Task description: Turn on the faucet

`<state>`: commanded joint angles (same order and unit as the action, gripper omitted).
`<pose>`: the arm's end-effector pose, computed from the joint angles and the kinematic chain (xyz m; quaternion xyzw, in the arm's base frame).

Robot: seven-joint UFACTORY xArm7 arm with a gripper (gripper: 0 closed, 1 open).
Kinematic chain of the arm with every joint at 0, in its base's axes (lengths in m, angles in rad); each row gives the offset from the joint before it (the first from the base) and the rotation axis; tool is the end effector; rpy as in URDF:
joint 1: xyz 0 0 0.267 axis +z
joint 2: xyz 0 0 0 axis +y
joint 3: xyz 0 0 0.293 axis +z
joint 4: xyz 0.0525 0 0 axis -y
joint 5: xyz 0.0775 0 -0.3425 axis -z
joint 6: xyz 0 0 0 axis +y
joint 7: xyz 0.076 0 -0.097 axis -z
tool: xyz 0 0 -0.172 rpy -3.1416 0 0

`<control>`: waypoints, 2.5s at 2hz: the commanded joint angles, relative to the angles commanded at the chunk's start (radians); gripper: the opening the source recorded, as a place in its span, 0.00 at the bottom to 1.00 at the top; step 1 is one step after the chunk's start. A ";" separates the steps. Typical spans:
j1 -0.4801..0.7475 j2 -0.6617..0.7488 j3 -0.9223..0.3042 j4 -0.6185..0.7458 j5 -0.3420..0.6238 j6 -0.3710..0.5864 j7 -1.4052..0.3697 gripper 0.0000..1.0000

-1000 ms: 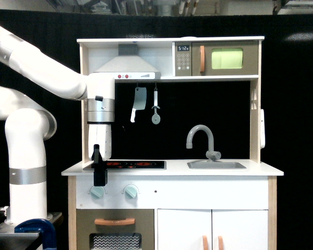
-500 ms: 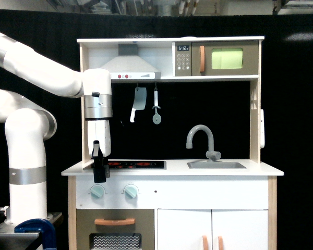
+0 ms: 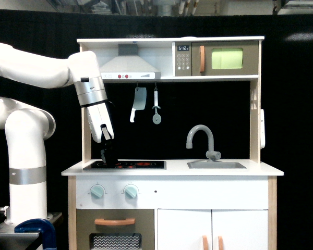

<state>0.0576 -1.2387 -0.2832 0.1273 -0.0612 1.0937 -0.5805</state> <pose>0.2360 0.0030 0.1770 -0.9518 -0.2580 -0.1549 0.0593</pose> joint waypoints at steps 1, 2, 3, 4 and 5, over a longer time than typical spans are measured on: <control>0.459 0.372 -0.275 0.183 0.196 -0.321 -0.387 1.00; 1.107 0.472 -0.950 0.418 0.441 -0.241 -1.052 1.00; 1.146 0.222 -1.191 0.317 0.523 -0.349 -1.322 1.00; 1.184 0.116 -1.263 0.330 0.519 -0.345 -1.384 1.00; 1.258 0.034 -1.325 0.354 0.506 -0.337 -1.424 1.00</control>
<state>1.3157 -1.2047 -1.6078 0.4816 0.4446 0.7568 -2.0043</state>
